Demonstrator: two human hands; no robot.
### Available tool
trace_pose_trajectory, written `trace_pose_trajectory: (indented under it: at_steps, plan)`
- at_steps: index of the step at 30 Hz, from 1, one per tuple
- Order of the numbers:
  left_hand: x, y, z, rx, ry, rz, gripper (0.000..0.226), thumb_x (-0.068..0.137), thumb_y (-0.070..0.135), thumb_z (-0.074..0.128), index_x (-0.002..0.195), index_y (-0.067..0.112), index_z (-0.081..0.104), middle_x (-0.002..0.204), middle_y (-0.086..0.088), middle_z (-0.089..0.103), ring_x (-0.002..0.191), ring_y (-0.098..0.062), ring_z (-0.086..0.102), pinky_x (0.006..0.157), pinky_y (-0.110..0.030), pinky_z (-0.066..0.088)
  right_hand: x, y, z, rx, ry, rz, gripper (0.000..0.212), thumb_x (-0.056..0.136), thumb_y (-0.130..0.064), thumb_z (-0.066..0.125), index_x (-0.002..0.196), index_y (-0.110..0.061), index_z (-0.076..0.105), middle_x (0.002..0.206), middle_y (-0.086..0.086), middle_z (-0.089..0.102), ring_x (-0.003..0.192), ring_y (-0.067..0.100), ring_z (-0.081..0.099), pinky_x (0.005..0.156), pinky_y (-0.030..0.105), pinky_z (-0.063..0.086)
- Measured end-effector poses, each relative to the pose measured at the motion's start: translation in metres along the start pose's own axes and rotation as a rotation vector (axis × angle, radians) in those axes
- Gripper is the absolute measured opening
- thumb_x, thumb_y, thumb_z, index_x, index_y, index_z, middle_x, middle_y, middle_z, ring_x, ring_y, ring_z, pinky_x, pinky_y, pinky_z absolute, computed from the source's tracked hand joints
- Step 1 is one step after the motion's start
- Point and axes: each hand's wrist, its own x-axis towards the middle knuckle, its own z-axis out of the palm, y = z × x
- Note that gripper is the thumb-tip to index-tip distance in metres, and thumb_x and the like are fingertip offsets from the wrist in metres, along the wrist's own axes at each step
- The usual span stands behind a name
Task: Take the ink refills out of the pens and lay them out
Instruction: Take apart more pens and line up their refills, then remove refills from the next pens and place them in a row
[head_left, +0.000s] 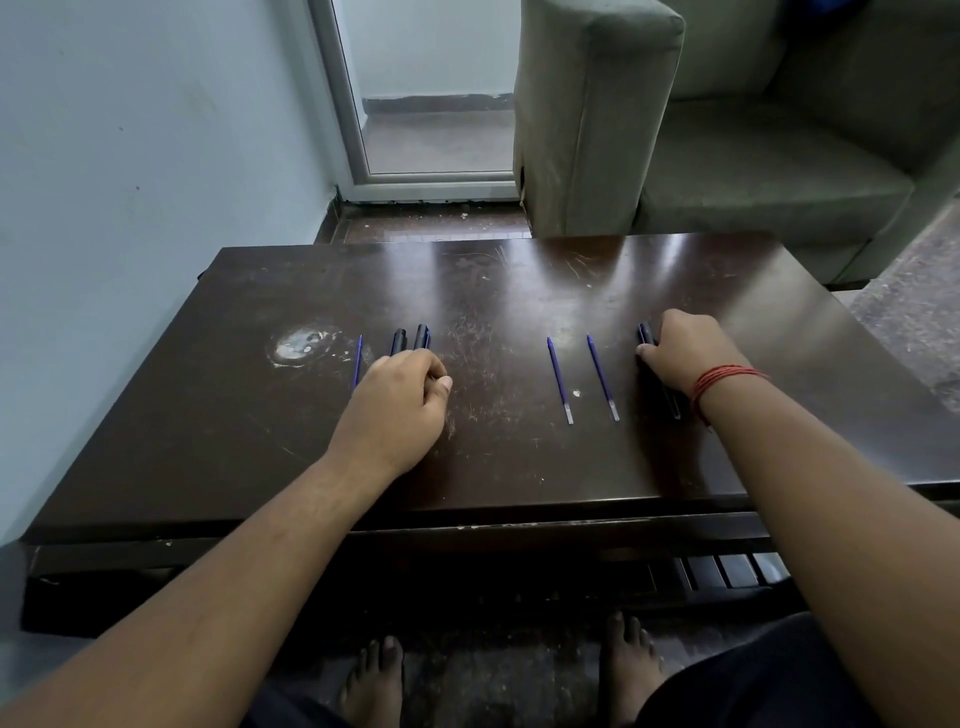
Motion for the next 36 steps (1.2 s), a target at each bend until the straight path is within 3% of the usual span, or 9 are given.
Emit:
trace_pose_trajectory:
  at_steps: [4,10,16,21,24,26,29,33,36]
  plan:
    - [0.003,-0.009,-0.003,0.172,0.055,-0.049,0.013,0.093,0.027,0.060,0.086,0.016,0.062,0.085,0.001,0.060,0.090,-0.025,0.054,0.086,-0.043,0.048,-0.005,-0.003,-0.006,0.012,0.042,-0.014,0.034,0.093,-0.032,0.058,0.106,-0.001,0.052,0.111,0.027,0.059,0.098,0.044,0.059,0.074,0.039,0.048]
    - [0.007,-0.014,-0.002,0.481,0.019,-0.116,0.030,0.091,0.045,0.058,0.092,0.015,0.064,0.098,-0.003,0.061,0.099,-0.028,0.055,0.088,-0.046,0.042,-0.032,-0.042,-0.018,0.076,0.232,-0.211,0.024,0.093,-0.028,0.055,0.098,-0.006,0.050,0.102,0.022,0.063,0.093,0.042,0.060,0.077,0.041,0.048]
    - [0.007,-0.006,0.007,0.589,-0.052,-0.113,0.033,0.094,0.046,0.052,0.098,0.016,0.065,0.104,0.000,0.062,0.106,-0.027,0.055,0.089,-0.043,0.037,-0.066,-0.086,-0.011,0.070,0.192,-0.453,0.019,0.098,-0.027,0.052,0.103,-0.009,0.052,0.085,0.005,0.053,0.074,0.023,0.047,0.065,0.029,0.034]
    - [0.010,0.001,0.007,0.548,-0.072,-0.138,0.033,0.092,0.042,0.049,0.088,0.017,0.068,0.092,0.000,0.066,0.097,-0.026,0.059,0.090,-0.043,0.038,-0.069,-0.095,0.004,0.105,0.116,-0.494,0.022,0.097,-0.030,0.053,0.104,-0.009,0.053,0.085,0.003,0.058,0.075,0.021,0.052,0.064,0.029,0.037]
    - [0.008,0.008,0.004,0.422,0.002,-0.104,0.030,0.090,0.041,0.053,0.083,0.015,0.065,0.087,-0.002,0.067,0.091,-0.028,0.061,0.088,-0.043,0.043,-0.068,-0.098,0.014,0.298,0.043,-0.382,0.029,0.095,-0.041,0.056,0.102,-0.012,0.055,0.087,0.002,0.063,0.079,0.020,0.061,0.067,0.034,0.050]
    - [0.004,0.016,0.003,0.305,0.060,-0.016,0.025,0.088,0.037,0.059,0.079,0.014,0.062,0.081,-0.003,0.066,0.085,-0.029,0.060,0.081,-0.041,0.047,-0.071,-0.102,0.017,0.585,-0.051,-0.239,0.037,0.093,-0.049,0.057,0.103,-0.014,0.053,0.087,0.002,0.066,0.074,0.017,0.065,0.064,0.034,0.054]
    - [-0.007,0.033,0.006,0.203,0.062,0.117,0.021,0.086,0.030,0.065,0.077,0.014,0.057,0.076,-0.003,0.060,0.078,-0.028,0.057,0.069,-0.039,0.046,-0.076,-0.109,0.018,1.044,-0.149,-0.113,0.028,0.096,-0.035,0.058,0.103,-0.009,0.053,0.085,0.009,0.068,0.056,0.012,0.061,0.051,0.027,0.051]
    - [-0.013,0.037,0.011,0.043,-0.032,0.090,0.018,0.094,0.022,0.059,0.089,0.011,0.047,0.082,0.001,0.049,0.072,-0.019,0.046,0.061,-0.029,0.026,-0.082,-0.113,0.019,1.204,-0.183,-0.127,0.011,0.097,-0.020,0.059,0.094,-0.009,0.057,0.072,0.006,0.064,0.050,0.010,0.055,0.048,0.026,0.045]
    - [-0.012,0.034,0.010,-0.037,-0.073,0.090,0.013,0.096,0.016,0.057,0.096,0.011,0.045,0.085,0.002,0.048,0.067,-0.015,0.046,0.061,-0.029,0.032,-0.084,-0.113,0.018,1.266,-0.237,-0.115,0.017,0.096,-0.027,0.061,0.092,-0.011,0.058,0.067,0.002,0.058,0.047,0.009,0.050,0.047,0.025,0.042]
